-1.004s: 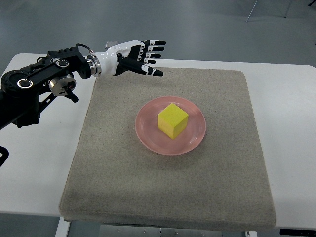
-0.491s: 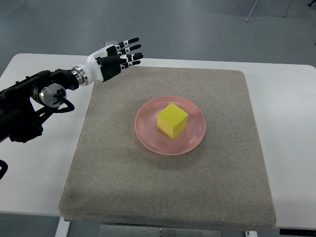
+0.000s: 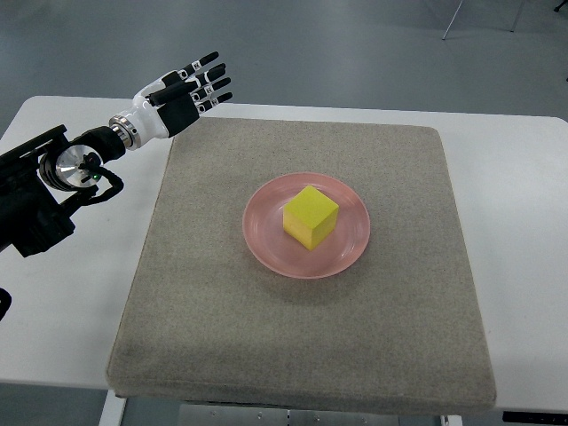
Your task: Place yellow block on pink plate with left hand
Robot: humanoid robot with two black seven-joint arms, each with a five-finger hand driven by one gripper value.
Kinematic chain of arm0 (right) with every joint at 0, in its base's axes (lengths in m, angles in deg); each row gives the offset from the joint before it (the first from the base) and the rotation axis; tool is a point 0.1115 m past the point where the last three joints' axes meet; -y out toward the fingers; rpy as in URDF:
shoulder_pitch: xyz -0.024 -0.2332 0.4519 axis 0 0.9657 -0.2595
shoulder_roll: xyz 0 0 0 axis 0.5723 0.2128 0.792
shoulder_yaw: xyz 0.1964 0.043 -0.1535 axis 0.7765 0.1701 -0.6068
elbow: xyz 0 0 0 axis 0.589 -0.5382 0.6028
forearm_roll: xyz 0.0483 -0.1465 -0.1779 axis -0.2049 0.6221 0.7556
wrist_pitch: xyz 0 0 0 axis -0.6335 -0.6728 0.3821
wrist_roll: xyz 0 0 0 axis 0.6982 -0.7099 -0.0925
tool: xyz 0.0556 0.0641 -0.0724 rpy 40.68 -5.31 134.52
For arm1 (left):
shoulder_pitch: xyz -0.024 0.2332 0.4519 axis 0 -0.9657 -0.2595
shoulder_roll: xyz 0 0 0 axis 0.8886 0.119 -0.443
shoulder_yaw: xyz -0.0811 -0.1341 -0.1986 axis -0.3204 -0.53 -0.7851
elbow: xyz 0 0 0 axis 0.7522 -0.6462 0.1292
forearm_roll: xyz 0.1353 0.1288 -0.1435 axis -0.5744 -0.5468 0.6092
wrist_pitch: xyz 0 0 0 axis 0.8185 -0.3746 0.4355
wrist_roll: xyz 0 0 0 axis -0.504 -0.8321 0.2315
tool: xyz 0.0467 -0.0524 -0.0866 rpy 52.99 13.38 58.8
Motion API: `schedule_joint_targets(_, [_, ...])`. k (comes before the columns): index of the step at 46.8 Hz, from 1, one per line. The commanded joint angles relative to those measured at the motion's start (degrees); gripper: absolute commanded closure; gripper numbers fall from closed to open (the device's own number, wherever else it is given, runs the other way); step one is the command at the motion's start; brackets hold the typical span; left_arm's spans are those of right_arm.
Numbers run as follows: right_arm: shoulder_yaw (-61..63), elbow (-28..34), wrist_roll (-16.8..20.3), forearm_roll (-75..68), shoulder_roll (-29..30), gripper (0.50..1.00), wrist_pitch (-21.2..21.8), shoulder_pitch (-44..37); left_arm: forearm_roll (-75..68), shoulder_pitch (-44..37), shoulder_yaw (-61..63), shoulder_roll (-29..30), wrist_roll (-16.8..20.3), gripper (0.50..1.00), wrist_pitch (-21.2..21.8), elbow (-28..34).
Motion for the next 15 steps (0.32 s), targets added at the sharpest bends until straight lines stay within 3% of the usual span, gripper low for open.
schedule_joint_targets(1, [0.0, 0.8, 0.0, 0.1, 0.0, 0.576, -0.1, 0.0, 2.4, -0.2, -0.8, 0.5, -1.2, 0.506, -1.9, 0.6])
schedule_joint_targets(15, [0.0, 1.5, 0.0, 0.1, 0.0, 0.576, -0.1, 0.1, 2.8, -3.3, -1.0, 0.6, -5.2, 0.506, -8.5, 2.2])
